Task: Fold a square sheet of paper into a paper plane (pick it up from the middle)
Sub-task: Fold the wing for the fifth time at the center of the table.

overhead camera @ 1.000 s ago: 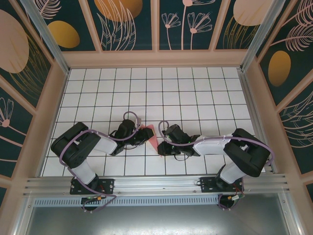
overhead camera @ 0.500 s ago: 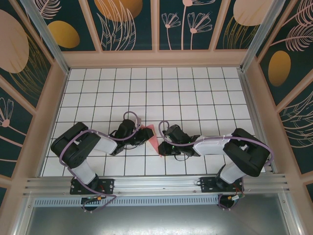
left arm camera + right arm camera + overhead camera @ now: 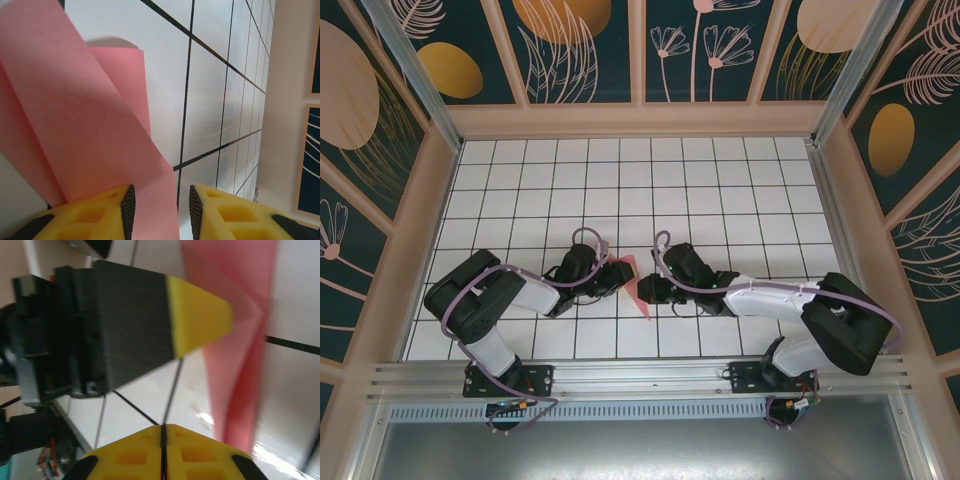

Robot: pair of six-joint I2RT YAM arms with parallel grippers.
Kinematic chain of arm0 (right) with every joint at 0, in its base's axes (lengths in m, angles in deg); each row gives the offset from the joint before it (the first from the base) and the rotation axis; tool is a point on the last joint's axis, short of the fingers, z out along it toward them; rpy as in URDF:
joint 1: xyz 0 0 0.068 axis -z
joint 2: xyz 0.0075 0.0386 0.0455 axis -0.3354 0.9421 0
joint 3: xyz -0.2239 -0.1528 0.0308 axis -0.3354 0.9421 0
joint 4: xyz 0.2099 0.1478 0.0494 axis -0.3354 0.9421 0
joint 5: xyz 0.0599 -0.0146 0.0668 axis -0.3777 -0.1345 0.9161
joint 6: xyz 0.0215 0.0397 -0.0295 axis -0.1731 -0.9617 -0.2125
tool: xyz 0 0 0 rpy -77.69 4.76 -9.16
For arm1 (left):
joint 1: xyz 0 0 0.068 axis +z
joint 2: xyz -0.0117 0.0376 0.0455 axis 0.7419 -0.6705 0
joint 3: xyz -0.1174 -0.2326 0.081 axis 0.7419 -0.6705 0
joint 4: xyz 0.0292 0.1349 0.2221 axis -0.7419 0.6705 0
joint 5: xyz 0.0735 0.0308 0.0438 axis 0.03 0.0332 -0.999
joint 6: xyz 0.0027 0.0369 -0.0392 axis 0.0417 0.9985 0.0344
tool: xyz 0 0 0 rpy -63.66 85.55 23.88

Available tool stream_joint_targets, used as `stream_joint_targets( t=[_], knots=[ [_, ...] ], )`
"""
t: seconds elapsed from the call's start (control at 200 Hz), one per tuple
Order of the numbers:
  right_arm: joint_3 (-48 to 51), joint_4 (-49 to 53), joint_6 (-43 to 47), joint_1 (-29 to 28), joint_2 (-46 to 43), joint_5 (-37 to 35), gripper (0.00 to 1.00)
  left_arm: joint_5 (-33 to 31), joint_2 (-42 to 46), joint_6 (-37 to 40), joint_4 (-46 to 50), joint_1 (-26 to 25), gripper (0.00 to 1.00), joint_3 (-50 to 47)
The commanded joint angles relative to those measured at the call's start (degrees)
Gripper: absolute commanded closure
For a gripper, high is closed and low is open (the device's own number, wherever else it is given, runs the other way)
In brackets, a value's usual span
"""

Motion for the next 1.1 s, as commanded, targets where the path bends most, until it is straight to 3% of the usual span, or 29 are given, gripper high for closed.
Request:
stream_joint_targets(
  t=[0.0,0.285,0.641,1.096],
  knots=[
    [-1.9,-7.2,-2.7,0.1,4.3,5.6,0.91,-2.0,-3.4,0.9,8.3,-0.3,0.63,-0.7],
    [-1.5,-4.5,-3.1,0.2,10.1,3.7,0.92,-2.0,-3.2,1.2,8.8,-0.4,0.63,-0.5],
    [7.0,-6.2,-5.4,0.6,10.7,4.0,0.92,-2.9,-4.0,1.2,9.8,-0.4,0.68,-0.4],
    [10.3,-4.5,-6.1,0.4,2.6,4.2,0.87,-3.8,-5.1,0.9,11.0,-0.3,0.70,-0.2]
  ],
)
